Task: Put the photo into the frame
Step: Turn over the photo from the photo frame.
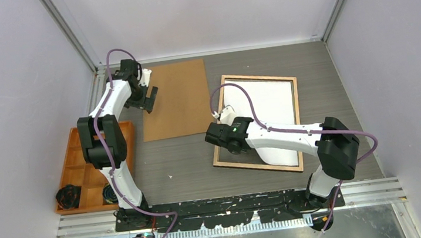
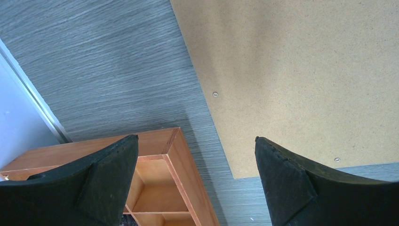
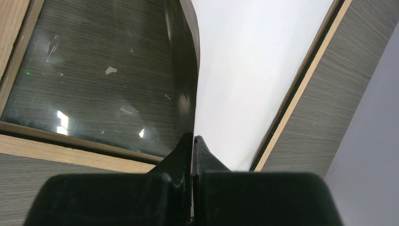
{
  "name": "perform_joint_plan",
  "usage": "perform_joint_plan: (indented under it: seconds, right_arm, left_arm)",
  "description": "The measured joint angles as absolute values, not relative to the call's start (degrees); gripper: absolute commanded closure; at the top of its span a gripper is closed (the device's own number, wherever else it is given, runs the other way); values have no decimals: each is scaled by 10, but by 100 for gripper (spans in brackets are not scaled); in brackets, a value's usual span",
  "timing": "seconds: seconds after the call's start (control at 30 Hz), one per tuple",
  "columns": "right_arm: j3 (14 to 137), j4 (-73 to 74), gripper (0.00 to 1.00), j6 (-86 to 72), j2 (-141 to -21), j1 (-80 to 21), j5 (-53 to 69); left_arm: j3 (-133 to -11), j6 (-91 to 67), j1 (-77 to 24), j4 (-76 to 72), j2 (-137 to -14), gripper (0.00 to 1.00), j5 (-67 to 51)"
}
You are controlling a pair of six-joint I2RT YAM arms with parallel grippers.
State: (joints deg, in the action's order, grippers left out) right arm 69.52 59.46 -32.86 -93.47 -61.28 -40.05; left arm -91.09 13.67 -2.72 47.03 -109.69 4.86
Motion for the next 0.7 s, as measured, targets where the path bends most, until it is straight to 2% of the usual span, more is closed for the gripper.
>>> perform_joint_plan:
  seconds: [0.7]
  right_arm:
    - [666,594,99,-360,-921,-611,-389]
  left_arm:
    - [-911,137,-27,470,-1097,5,49]
